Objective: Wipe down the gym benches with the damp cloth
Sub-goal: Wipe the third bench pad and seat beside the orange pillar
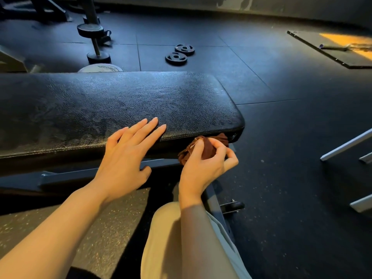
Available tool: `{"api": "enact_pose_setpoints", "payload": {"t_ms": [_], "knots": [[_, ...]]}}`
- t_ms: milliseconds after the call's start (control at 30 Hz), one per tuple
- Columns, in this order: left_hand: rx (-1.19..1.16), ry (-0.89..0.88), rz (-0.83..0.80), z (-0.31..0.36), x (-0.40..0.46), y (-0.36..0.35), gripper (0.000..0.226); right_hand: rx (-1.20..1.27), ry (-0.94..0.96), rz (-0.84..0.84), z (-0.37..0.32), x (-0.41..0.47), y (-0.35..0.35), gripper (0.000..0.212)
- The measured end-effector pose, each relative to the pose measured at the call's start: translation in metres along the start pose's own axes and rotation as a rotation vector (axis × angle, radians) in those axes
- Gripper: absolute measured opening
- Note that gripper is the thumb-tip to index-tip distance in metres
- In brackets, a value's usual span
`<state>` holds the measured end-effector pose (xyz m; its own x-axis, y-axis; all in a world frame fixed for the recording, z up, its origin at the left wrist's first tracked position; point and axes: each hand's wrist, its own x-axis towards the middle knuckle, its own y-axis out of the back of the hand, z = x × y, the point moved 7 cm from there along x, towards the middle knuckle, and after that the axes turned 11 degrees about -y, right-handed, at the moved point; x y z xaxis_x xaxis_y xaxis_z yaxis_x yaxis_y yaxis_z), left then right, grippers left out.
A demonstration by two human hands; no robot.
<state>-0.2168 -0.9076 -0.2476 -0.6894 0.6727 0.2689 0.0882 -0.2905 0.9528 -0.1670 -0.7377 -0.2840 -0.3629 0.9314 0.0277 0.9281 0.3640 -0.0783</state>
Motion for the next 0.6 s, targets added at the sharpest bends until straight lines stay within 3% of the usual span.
{"api": "enact_pose_setpoints", "payload": {"t_ms": [200,367,467,600], "knots": [[0.046,0.015,0.003,0.005,-0.001,0.001,0.108,-0.056,0.034,-0.177,0.003,-0.036,-0.014,0.013],[0.053,0.007,0.012,0.008,-0.002,0.001,0.103,-0.051,-0.041,0.063,0.000,0.031,0.013,0.010],[0.049,0.032,0.108,0.015,0.004,0.009,0.086,-0.069,0.013,0.052,-0.002,0.034,0.013,0.010],[-0.009,-0.012,0.268,0.036,0.032,0.018,0.063,-0.108,0.038,-0.107,0.005,-0.006,-0.003,0.010]]}}
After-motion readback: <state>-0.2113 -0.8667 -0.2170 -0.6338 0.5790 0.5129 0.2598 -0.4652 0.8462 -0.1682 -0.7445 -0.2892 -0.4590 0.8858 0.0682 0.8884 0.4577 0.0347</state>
